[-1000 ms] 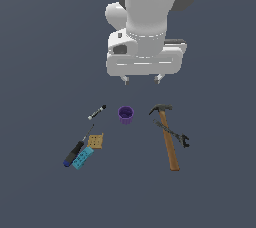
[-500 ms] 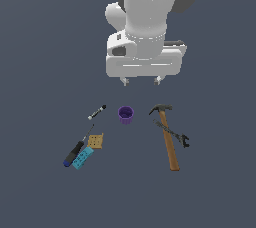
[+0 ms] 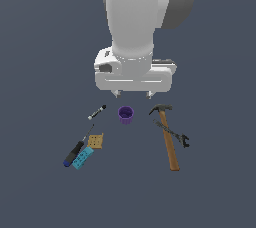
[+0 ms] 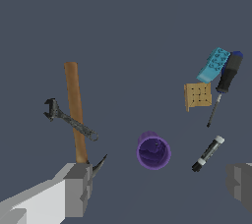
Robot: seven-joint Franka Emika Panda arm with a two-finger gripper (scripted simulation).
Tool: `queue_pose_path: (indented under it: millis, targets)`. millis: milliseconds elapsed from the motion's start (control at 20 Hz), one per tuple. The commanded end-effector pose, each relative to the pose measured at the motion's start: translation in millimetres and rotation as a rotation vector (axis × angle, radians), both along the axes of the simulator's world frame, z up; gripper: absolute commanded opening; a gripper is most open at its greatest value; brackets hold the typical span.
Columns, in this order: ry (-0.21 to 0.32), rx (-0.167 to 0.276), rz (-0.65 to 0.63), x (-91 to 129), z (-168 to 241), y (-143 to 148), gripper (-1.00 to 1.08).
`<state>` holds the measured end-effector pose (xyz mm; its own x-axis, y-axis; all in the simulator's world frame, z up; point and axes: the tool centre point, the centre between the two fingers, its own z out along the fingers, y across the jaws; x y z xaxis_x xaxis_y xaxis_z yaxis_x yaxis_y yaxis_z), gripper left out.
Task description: Pick up a designated object from a clutter of objects.
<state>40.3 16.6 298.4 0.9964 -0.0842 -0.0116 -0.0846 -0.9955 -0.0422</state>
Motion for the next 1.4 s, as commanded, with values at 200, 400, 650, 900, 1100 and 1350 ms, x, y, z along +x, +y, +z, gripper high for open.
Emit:
queue_pose_path:
  millis: [200,400,650,900,1100,1350]
  targets:
    - [0.003,0.006,-0.121,36.5,-33.7,-35.8,1.00]
    - [0.004,0.005,-0.209,59.4,-61.5,-64.1,1.00]
    - [0.005,-0.001,-0.315,83.0,-99.7,-101.7,1.00]
    - [0.006,-0.013,-0.418,100.4,-140.8,-140.3,1.00]
    - [0.006,-0.024,-0.484,108.5,-169.6,-166.3,1.00]
    - [0.005,-0.035,-0.541,113.4,-196.5,-189.6,1.00]
